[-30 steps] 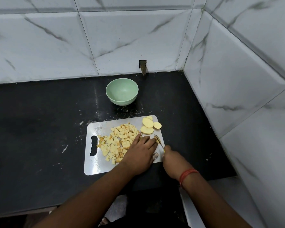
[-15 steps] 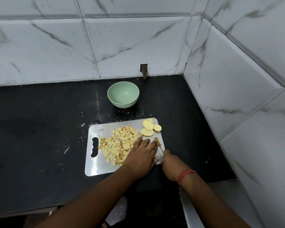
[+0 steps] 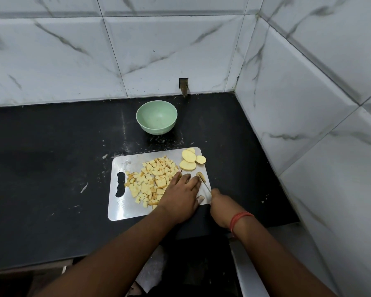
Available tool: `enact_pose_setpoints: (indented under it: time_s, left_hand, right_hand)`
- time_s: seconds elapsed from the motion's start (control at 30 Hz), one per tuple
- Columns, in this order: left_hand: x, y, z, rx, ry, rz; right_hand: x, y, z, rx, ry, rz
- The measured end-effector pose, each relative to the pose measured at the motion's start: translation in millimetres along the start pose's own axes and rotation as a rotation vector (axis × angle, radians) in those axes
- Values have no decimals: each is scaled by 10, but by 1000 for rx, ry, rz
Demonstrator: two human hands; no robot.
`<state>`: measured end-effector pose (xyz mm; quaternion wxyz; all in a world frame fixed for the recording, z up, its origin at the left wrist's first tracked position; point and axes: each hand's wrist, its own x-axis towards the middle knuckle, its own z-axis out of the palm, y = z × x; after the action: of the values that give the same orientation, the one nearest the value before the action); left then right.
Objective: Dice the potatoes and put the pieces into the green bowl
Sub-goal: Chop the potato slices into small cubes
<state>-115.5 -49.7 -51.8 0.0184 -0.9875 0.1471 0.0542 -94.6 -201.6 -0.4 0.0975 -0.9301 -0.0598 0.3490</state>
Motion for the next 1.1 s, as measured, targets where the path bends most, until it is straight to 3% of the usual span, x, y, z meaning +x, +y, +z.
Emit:
enact_pose_setpoints:
  time_s: [0.57, 0.73, 1.1]
  left_hand:
    - [-2, 8, 80, -14, 17, -10]
    - [-12, 13, 143, -37, 94, -7]
    - [48, 1, 84, -83, 82, 25]
  right_hand:
    - [-222, 343, 67, 57, -15, -84]
    - [-211, 418, -100, 132, 99, -94]
    - [58, 207, -252, -5, 30, -121]
